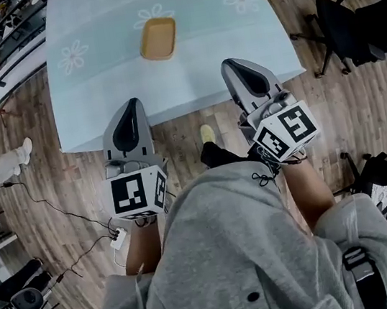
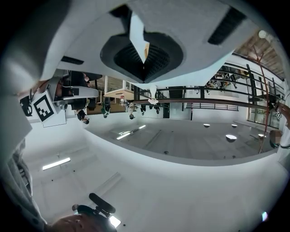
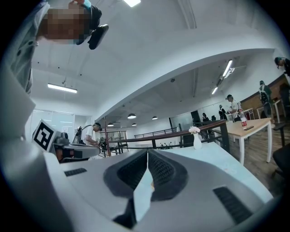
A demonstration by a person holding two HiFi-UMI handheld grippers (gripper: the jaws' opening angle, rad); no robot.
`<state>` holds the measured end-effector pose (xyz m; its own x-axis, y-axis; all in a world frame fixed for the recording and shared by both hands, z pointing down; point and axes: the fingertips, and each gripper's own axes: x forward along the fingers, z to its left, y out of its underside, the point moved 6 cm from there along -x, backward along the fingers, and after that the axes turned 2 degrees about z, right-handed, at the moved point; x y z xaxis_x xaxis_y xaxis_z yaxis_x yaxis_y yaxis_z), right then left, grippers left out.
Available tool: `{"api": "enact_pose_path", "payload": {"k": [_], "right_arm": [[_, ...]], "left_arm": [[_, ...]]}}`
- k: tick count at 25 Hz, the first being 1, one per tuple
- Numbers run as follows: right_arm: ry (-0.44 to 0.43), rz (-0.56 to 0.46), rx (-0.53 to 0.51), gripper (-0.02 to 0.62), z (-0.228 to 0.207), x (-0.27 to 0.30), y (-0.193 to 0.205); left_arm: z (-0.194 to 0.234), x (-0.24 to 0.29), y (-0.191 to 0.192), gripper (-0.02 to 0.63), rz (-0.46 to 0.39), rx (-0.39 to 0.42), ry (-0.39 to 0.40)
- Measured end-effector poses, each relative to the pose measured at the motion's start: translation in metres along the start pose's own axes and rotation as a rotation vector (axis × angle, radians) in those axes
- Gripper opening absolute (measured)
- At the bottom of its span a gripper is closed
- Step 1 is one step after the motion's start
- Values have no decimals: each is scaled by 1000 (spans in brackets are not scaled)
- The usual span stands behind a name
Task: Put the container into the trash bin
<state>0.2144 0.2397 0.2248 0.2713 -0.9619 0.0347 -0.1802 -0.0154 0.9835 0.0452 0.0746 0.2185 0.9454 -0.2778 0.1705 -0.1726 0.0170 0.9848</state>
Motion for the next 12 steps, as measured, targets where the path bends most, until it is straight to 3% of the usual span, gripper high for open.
{"api": "enact_pose_path", "payload": {"k": [12], "right_arm": [[-34, 18, -2, 31, -43, 41, -6]], "left_arm": [[7, 53, -9, 20, 16, 9, -15]]}}
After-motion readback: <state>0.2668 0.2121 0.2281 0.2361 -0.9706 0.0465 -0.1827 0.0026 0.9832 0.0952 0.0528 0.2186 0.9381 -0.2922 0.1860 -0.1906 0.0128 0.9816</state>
